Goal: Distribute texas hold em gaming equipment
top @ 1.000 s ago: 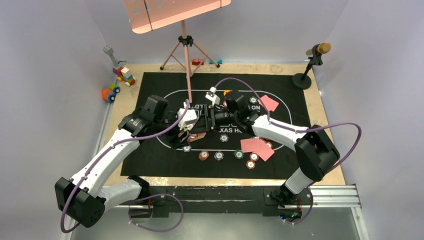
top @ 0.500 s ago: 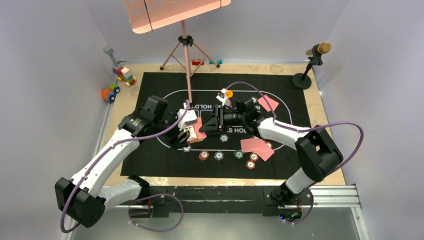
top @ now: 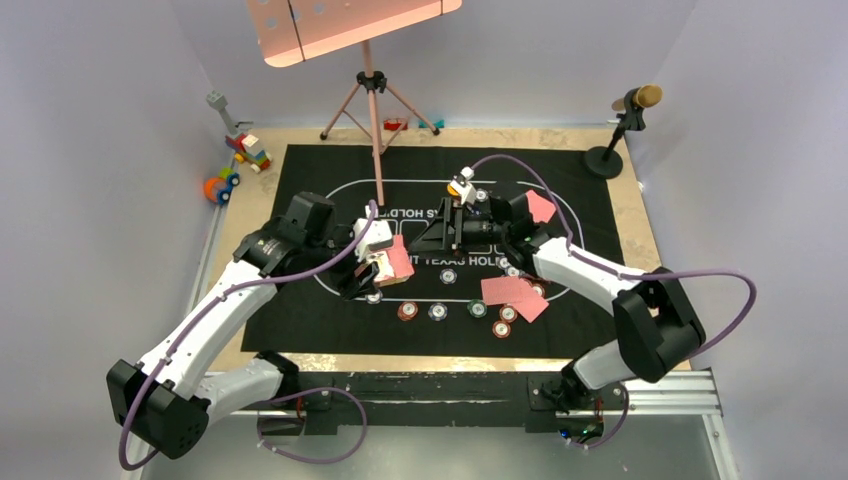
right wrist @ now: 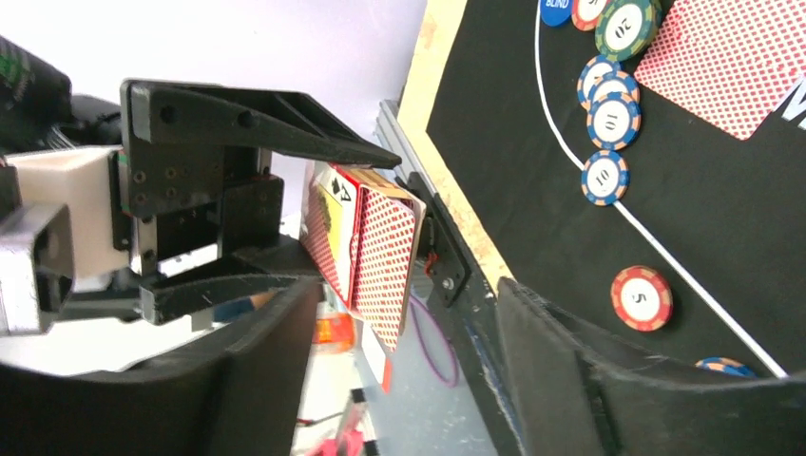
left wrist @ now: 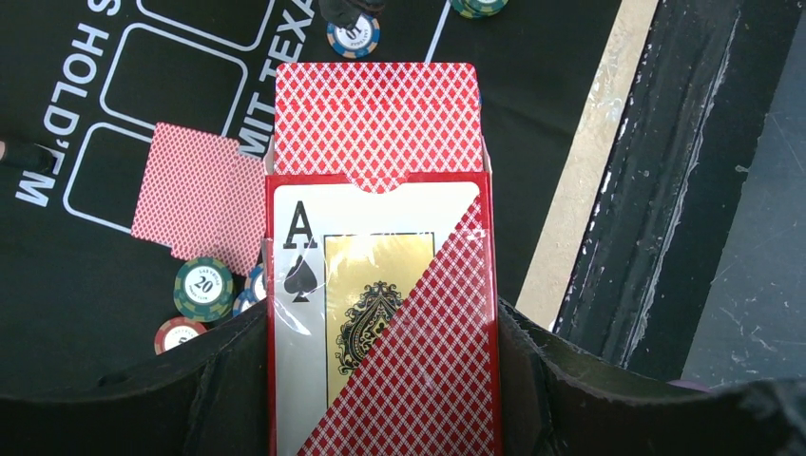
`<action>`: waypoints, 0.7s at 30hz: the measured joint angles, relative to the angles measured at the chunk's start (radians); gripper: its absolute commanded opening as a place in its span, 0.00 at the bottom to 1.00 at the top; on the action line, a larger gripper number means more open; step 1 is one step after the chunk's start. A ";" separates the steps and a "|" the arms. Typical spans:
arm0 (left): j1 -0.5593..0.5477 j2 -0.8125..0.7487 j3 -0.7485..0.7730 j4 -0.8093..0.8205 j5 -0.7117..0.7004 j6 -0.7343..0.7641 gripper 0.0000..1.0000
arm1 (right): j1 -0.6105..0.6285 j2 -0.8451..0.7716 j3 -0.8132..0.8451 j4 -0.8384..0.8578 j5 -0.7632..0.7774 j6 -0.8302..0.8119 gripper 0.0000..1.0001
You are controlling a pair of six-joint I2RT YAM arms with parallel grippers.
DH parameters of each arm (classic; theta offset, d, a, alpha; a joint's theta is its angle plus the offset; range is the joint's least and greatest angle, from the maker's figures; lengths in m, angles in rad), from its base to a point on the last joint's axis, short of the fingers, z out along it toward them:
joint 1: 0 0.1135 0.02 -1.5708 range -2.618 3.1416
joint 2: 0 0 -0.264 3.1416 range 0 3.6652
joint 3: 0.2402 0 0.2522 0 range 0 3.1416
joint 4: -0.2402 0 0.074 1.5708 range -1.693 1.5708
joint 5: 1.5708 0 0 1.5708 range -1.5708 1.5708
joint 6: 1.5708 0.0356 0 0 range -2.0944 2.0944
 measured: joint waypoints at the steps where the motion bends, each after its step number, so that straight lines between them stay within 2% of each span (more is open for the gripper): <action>1: 0.000 0.000 0.000 0.002 0.003 -0.001 0.09 | 0.000 -0.003 -0.002 0.005 -0.001 0.005 0.82; 5: 0.000 0.000 0.000 0.015 0.015 -0.015 0.09 | 0.035 0.006 -0.002 0.034 -0.001 0.009 0.85; 8: 0.000 0.000 0.000 0.027 0.023 -0.027 0.09 | 0.093 0.048 0.033 0.044 -0.002 0.019 0.81; 15: 0.000 0.000 0.000 0.063 0.033 -0.066 0.09 | 0.137 0.137 0.055 0.229 -0.033 0.156 0.53; 21: 0.000 0.000 -0.001 0.089 0.035 -0.069 0.16 | 0.125 0.146 0.021 0.359 -0.034 0.261 0.30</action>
